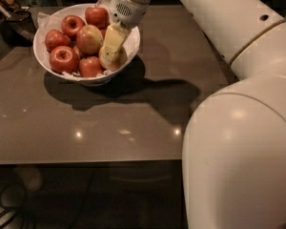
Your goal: Pick apple from white bowl
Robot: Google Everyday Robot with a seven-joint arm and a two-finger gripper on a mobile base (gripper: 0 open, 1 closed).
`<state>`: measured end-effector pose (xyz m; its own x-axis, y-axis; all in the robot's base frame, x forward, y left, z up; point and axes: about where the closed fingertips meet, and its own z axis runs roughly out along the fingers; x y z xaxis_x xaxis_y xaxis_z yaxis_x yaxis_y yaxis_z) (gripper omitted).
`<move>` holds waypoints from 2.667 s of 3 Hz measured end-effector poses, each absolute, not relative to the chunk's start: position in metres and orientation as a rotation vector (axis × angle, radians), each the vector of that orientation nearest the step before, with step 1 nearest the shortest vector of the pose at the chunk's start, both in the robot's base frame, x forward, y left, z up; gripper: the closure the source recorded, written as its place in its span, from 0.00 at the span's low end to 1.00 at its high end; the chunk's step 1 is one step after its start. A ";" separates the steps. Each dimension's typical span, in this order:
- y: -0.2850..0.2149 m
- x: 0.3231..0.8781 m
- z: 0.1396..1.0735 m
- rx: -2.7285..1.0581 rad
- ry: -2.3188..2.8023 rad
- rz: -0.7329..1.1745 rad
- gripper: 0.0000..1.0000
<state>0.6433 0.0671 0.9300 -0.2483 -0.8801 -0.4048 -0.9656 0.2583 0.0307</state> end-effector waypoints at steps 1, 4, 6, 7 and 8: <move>0.067 0.648 0.921 -1.695 2.246 0.420 0.28; 0.079 0.647 0.897 -1.732 2.272 0.471 0.41; 0.079 0.647 0.897 -1.732 2.272 0.471 0.88; 0.079 0.647 0.898 -1.732 2.272 0.471 1.00; 0.075 0.646 0.924 -1.705 2.214 0.440 1.00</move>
Offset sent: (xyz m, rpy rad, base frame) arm -0.0034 0.0042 -0.0352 -0.0194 0.1241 0.0275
